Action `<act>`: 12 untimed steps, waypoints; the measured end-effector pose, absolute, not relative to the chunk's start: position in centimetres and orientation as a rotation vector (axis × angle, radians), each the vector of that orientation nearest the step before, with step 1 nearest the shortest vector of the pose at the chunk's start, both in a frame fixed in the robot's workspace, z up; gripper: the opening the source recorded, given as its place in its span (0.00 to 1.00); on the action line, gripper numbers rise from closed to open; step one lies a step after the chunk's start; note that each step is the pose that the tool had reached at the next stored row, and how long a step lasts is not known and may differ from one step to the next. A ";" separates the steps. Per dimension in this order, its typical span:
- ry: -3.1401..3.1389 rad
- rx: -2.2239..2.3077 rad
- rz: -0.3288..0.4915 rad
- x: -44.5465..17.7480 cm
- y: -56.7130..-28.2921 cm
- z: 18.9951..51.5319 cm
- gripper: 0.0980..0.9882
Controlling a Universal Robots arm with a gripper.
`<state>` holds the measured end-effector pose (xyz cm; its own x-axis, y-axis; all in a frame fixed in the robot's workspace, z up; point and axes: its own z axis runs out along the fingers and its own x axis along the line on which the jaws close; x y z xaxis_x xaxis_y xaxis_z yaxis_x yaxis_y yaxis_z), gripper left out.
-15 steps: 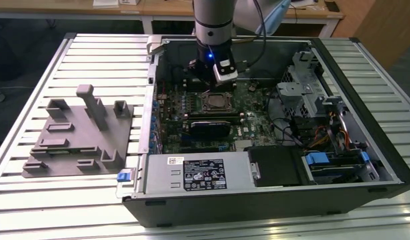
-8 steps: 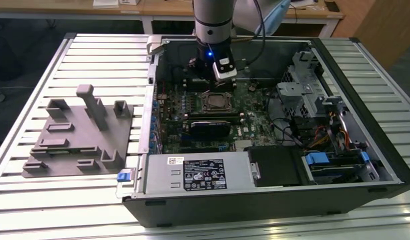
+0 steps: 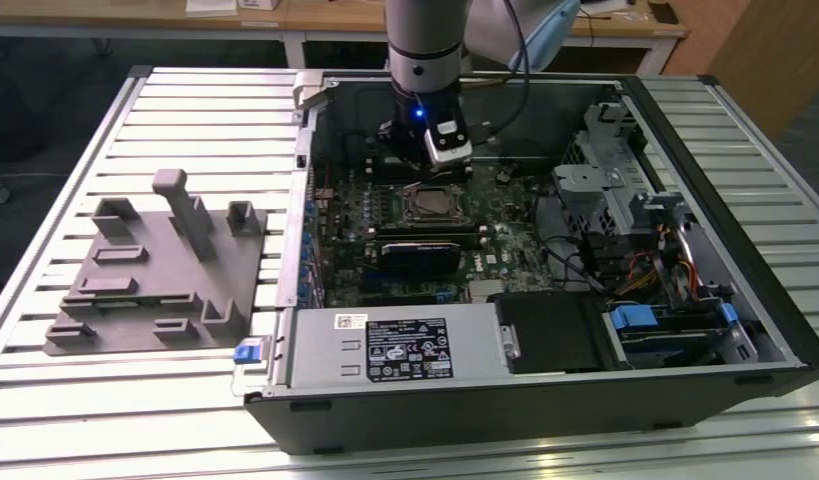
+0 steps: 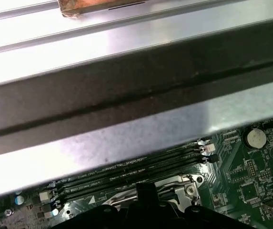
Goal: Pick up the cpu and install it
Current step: 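Install the first cpu locking lever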
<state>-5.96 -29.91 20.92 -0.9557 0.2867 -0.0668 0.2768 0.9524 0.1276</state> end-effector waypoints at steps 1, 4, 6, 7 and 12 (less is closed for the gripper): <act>3.019 0.437 0.179 -5.9 -29.9 20.9 0.01; 3.017 0.441 0.179 -5.4 -29.7 20.8 0.01; 3.015 0.444 0.179 -5.1 -29.7 20.7 0.01; 3.014 0.446 0.179 -5.0 -29.6 20.7 0.01; 3.003 0.461 0.180 -4.7 -29.6 20.5 0.01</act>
<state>-4.71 -29.58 20.52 -0.9496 0.3037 -0.0784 0.2921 0.9473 0.1314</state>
